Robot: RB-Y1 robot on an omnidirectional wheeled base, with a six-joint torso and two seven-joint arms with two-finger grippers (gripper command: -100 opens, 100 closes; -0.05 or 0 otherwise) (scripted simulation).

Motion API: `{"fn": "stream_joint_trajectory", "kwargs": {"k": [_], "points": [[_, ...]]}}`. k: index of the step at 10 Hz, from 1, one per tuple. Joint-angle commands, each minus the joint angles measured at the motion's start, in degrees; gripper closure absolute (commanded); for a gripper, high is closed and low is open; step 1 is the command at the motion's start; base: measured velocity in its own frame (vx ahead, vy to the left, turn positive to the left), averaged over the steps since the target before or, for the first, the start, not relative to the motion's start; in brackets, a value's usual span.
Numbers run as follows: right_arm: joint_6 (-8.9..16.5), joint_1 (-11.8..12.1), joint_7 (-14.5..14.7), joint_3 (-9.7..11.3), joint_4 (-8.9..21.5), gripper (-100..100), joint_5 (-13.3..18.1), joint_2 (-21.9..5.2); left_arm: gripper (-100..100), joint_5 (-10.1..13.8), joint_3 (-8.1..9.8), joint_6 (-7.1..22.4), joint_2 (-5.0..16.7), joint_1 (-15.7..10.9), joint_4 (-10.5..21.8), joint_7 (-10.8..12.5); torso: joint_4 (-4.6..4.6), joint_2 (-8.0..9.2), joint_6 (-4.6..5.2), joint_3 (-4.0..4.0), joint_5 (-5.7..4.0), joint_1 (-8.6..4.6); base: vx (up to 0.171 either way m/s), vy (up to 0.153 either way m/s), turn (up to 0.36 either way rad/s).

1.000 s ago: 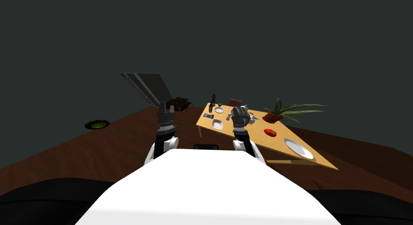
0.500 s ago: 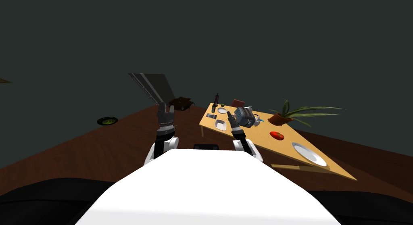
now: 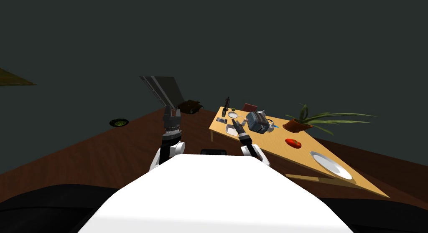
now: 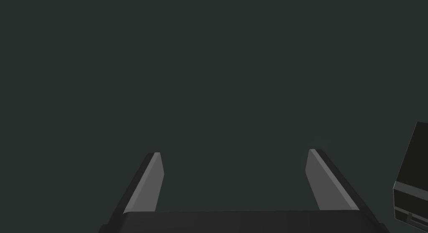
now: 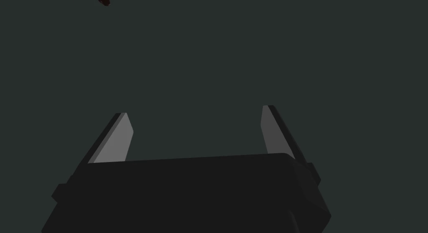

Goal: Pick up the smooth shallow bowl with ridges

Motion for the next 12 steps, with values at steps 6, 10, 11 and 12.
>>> {"fn": "stream_joint_trajectory", "kwargs": {"k": [6,10,11,12], "points": [[3.81,-2.57,9.27,1.2,11.2,-100,6.03,-3.74,0,0.0,0.0,0.0,0.0,0.0,0.0,0.0,0.01,0.02,0.0,0.01,0.0,0.01,0.002,0.082,0.083],[5.67,-3.86,14.31,1.79,17.29,-100,8.82,-5.58,0,0.0,0.0,0.0,0.0,0.0,0.0,0.0,0.01,0.02,0.02,0.01,0.0,-0.06,0.007,0.067,0.062],[5.67,-3.86,14.31,1.79,17.57,-100,8.82,-5.58,0,0.0,0.0,0.0,0.0,0.0,0.0,0.0,0.01,0.03,0.01,0.02,0.0,-0.04,0.002,0.053,0.039],[6.64,-4.53,16.54,2.08,20.3,-100,10.21,-6.59,0,0.0,0.01,0.0,0.0,0.0,0.0,0.0,0.01,0.04,0.03,0.02,0.0,-0.07,0.006,0.052,0.076]]}}
